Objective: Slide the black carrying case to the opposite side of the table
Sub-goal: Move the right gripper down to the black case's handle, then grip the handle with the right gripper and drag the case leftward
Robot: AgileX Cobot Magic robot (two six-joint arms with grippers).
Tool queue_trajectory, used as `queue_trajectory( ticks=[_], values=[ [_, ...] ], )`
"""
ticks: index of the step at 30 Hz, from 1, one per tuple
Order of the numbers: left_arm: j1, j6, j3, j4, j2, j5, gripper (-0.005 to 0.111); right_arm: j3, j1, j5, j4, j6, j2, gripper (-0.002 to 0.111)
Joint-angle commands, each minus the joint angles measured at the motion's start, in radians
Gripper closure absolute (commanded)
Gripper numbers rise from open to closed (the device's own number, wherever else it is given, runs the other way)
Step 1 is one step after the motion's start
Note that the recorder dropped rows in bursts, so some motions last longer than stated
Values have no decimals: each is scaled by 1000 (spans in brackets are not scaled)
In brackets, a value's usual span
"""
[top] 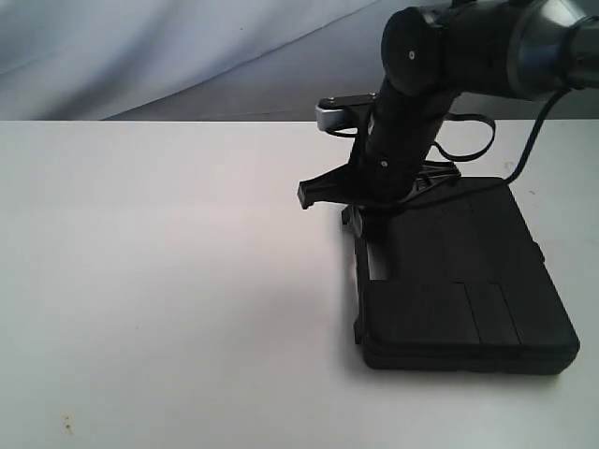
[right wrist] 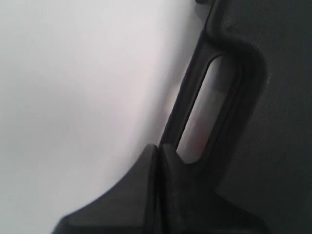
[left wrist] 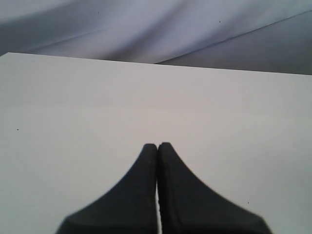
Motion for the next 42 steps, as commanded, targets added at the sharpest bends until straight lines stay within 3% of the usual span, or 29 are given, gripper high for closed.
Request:
queue_trajectory(
  ticks=[1, 6, 11, 14, 37, 42],
  values=[
    [3, -2, 5, 1, -1, -8, 107, -12, 1, -71, -27, 24, 2, 108],
    [3, -2, 5, 1, -1, -8, 107, -12, 1, -110, -30, 24, 2, 99],
    [3, -2, 5, 1, -1, -8, 107, -12, -1, -113, -54, 53, 23, 74],
    [3, -2, 5, 1, -1, -8, 107, -12, -1, -110, -69, 80, 56, 66],
    [3, -2, 5, 1, -1, -8, 107, -12, -1, -153, -70, 233, 190, 67],
    [3, -2, 5, 1, -1, -8, 107, -12, -1, -157, -70, 268, 192, 72]
  ],
)
